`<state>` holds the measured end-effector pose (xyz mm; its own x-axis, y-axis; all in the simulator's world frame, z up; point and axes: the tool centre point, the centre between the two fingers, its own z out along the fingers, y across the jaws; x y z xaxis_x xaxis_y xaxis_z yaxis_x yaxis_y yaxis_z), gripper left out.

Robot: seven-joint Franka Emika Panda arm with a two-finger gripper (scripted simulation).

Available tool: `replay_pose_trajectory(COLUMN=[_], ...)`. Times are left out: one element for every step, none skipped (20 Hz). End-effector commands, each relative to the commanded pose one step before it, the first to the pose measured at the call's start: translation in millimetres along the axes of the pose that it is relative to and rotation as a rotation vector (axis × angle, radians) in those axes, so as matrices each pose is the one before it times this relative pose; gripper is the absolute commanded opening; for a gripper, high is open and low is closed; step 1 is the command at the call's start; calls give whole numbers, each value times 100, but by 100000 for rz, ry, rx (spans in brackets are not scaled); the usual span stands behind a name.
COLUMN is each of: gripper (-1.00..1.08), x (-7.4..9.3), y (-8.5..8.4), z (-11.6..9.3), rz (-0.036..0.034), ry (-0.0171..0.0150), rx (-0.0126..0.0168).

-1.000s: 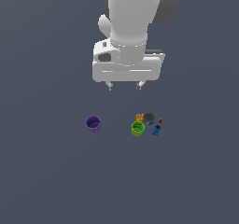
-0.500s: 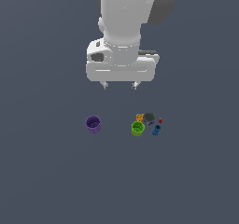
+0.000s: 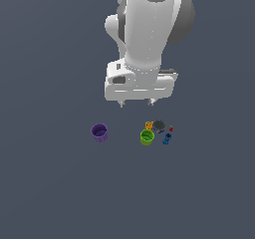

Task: Pick up a designated object from a clutter of objects.

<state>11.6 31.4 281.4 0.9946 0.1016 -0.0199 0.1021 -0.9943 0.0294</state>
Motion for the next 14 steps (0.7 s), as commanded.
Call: replay_pose_trajectory(gripper=[100, 100, 100, 100, 100, 100, 100, 100, 100, 100, 100, 100, 100, 100], x=[739, 350, 364, 376, 385, 393, 395, 367, 334, 303, 274, 247, 222, 199], y=[-1425, -666, -720, -776, -834, -894, -948, -930, -890, -848, -805, -759, -713, -665], z=[1740, 812, 874, 937, 1000, 1064, 1120, 1091, 1037, 982, 926, 869, 811, 753], rz=[-4305, -2019, -2165, -2314, -2462, -2610, -2736, -2653, -2511, -2366, -2221, -2075, -1930, -1784], ry=[125, 103, 114, 127, 141, 156, 172, 175, 174, 172, 168, 164, 158, 151], rx=[-310, -112, -91, -64, -31, 10, 56, 100, 136, 165, 187, 203, 214, 219])
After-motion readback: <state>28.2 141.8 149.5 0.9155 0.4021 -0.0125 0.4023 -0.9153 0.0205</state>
